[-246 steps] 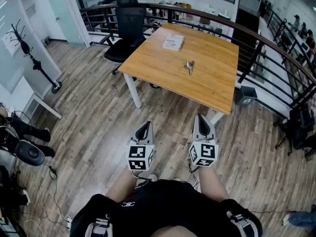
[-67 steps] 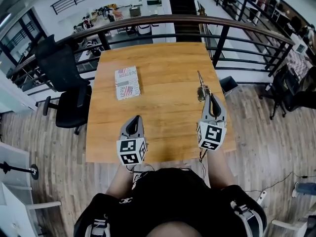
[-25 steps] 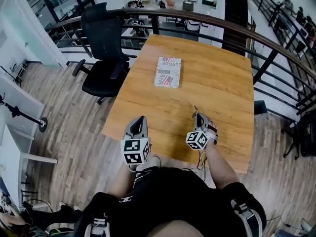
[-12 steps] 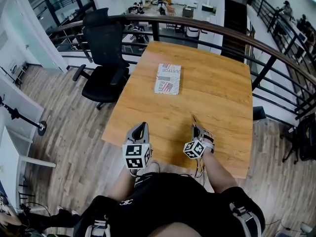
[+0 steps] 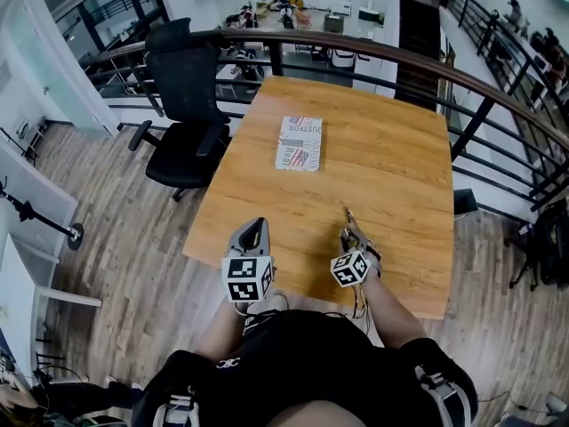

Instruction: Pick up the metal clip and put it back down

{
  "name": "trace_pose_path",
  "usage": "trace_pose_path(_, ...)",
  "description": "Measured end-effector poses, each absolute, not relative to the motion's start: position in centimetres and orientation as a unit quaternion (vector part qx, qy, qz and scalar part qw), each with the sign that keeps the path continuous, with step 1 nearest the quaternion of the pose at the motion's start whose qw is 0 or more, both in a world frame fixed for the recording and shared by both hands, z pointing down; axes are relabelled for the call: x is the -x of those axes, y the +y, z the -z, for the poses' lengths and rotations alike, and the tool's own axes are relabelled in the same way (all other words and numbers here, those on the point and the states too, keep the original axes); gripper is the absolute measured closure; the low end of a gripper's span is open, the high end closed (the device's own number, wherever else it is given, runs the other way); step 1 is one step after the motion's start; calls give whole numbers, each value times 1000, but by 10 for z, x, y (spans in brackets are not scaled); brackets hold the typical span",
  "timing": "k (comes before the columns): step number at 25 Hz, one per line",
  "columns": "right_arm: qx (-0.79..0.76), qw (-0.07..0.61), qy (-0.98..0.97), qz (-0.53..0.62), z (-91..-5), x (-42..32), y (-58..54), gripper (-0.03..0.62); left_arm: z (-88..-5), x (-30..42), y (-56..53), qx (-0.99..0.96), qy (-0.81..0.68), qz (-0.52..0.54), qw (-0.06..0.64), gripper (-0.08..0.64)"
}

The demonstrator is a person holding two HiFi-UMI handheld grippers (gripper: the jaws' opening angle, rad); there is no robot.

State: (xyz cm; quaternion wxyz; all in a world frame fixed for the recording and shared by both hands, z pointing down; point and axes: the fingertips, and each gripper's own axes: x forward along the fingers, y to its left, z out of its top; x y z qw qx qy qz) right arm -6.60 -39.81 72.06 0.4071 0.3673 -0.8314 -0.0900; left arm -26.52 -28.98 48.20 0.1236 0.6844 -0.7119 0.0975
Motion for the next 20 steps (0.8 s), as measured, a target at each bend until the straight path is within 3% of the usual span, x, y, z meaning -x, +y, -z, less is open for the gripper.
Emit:
trace_pose_path(4, -400, 307, -863, 29, -673, 71, -403, 434, -485, 258, -296, -692, -705, -98, 124, 548)
trace_pose_path(9, -484, 144, -863, 2, -567, 51, -418, 575, -481, 246, -308, -703, -694, -94, 120, 548)
trace_pose_path(10, -493, 120, -862, 3, -546, 46, -419, 575, -481, 244, -310, -706, -692, -94, 119, 548)
trace_pose_path(16, -498, 15, -867, 9, -450, 25, -406, 578, -476, 232, -321, -718, -681, -90, 111, 548)
trace_pose_path(20, -508, -8, -861, 25, -429, 15, -397, 579, -470, 226, -326, -724, -676, -89, 104, 548)
